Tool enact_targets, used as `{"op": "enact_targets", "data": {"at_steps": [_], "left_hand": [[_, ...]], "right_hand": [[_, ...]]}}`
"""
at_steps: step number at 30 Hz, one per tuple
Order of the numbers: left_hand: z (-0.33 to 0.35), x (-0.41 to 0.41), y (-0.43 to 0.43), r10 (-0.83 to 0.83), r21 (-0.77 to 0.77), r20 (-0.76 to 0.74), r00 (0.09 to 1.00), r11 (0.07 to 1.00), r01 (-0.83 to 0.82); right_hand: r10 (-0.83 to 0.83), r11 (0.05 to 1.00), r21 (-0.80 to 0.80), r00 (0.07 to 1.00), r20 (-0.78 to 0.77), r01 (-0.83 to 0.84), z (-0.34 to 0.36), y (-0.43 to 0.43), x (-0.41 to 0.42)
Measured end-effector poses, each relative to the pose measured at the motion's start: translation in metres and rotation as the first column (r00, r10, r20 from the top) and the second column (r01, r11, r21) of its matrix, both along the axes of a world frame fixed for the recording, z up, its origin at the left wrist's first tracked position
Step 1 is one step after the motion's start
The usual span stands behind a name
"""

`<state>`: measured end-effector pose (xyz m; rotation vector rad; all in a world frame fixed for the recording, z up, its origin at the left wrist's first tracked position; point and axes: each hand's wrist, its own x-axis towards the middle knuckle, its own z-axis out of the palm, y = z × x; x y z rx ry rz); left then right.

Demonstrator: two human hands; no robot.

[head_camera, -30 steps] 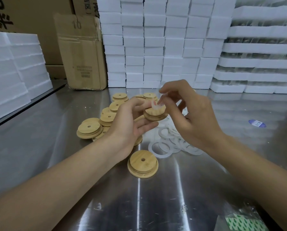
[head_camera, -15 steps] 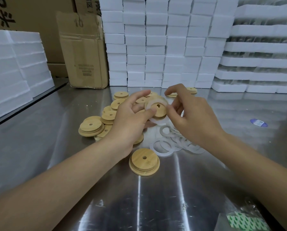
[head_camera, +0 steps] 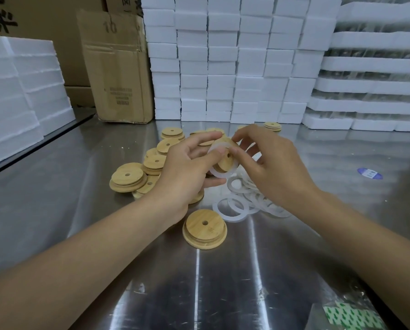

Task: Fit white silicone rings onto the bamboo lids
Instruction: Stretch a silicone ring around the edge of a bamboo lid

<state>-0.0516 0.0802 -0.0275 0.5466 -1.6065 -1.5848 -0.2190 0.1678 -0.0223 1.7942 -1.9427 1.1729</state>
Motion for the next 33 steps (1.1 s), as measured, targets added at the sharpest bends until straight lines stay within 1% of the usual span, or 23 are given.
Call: {"op": "enact_targets", "data": {"at_steps": [3, 10, 13, 15, 18, 21, 24, 27, 33], "left_hand": [[-0.001, -0.001, 0.001, 0.004, -0.017, -0.002, 1.000, 1.000, -0.004], [-0.001, 0.000, 0.002, 0.032, -0.047, 0.004, 0.999, 0.998, -0.032], [-0.001, -0.001, 0.004, 0.056, -0.054, -0.002, 0.998, 0.997, -0.056], [-0.001, -0.002, 0.004, 0.075, -0.075, 0.002, 0.997, 0.994, -0.074], [0.000, -0.002, 0.004, 0.083, -0.098, 0.004, 0.997, 0.992, -0.083], [0.002, -0.001, 0.005, 0.092, -0.120, -0.009, 0.996, 0.988, -0.093], [0.003, -0.002, 0.004, 0.119, -0.186, -0.006, 0.993, 0.975, -0.118], [0.002, -0.003, 0.004, 0.130, -0.199, -0.012, 0.991, 0.971, -0.129], [0.004, -0.002, 0.005, 0.139, -0.122, -0.043, 0.989, 0.982, -0.143]], "right_hand": [[0.020, 0.999, -0.030, 1.000, 0.005, -0.020, 0.001, 0.000, -0.002], [0.038, 0.999, -0.035, 0.999, -0.021, -0.038, 0.002, -0.001, -0.001], [0.038, 0.998, -0.058, 0.999, 0.011, -0.038, 0.003, -0.001, -0.001], [0.055, 0.997, -0.059, 0.992, 0.118, -0.048, 0.005, -0.001, 0.000], [0.090, 0.996, -0.020, 0.946, 0.312, -0.088, 0.010, -0.002, 0.000], [0.112, 0.992, 0.001, 0.896, 0.430, -0.124, 0.014, -0.002, -0.001], [0.127, 0.990, -0.010, 0.850, 0.512, -0.142, 0.016, -0.001, -0.002], [0.135, 0.988, -0.003, 0.859, 0.494, -0.154, 0.016, -0.001, -0.002], [0.204, 0.974, -0.002, 0.874, 0.442, -0.227, 0.018, 0.000, -0.004]]}}
